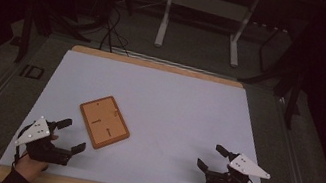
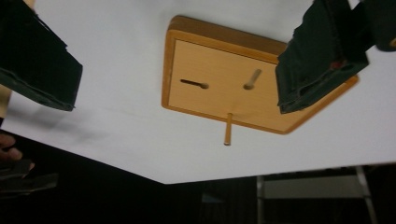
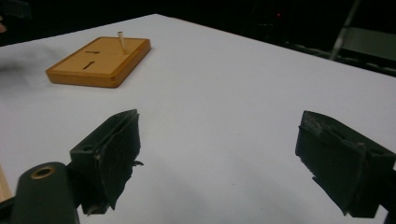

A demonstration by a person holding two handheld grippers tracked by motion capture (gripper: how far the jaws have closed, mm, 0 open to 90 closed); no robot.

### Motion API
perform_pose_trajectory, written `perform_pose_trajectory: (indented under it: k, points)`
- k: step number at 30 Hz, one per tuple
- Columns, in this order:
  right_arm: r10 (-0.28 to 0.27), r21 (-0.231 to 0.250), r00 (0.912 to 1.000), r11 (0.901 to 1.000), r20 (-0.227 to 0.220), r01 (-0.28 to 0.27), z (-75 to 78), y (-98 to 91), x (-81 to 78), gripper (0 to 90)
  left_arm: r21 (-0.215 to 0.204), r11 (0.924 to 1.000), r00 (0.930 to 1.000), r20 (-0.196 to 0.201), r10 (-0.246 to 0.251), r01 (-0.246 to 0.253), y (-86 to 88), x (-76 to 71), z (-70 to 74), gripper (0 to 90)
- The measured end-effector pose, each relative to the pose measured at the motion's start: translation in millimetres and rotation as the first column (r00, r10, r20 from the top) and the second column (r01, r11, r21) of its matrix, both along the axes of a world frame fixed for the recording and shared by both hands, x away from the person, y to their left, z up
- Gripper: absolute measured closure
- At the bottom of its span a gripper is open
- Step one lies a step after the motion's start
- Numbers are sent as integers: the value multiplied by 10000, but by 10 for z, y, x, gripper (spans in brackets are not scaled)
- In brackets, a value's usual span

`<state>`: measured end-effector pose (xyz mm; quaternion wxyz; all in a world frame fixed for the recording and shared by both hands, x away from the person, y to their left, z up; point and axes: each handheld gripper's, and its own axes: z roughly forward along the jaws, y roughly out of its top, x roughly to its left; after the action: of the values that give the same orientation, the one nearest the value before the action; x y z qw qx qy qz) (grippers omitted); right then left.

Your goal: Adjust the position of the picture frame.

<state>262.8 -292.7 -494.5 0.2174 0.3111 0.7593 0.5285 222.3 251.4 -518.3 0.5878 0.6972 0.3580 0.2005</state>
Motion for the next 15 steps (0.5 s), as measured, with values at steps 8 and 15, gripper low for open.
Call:
perform_pose_trajectory:
  k: [8, 15]
  points:
    - [-106, 86, 9999, 9999, 117, 105, 23, -29, -18, 133, -312, 9995, 9998, -182, -36, 30, -3, -45, 105, 14]
    - [-138, 173, 9996, 9998, 262, 134, 40, -25, -28, 132, 8, 9971, 9939, -810, -753, 756, -71, 30, 138, 14]
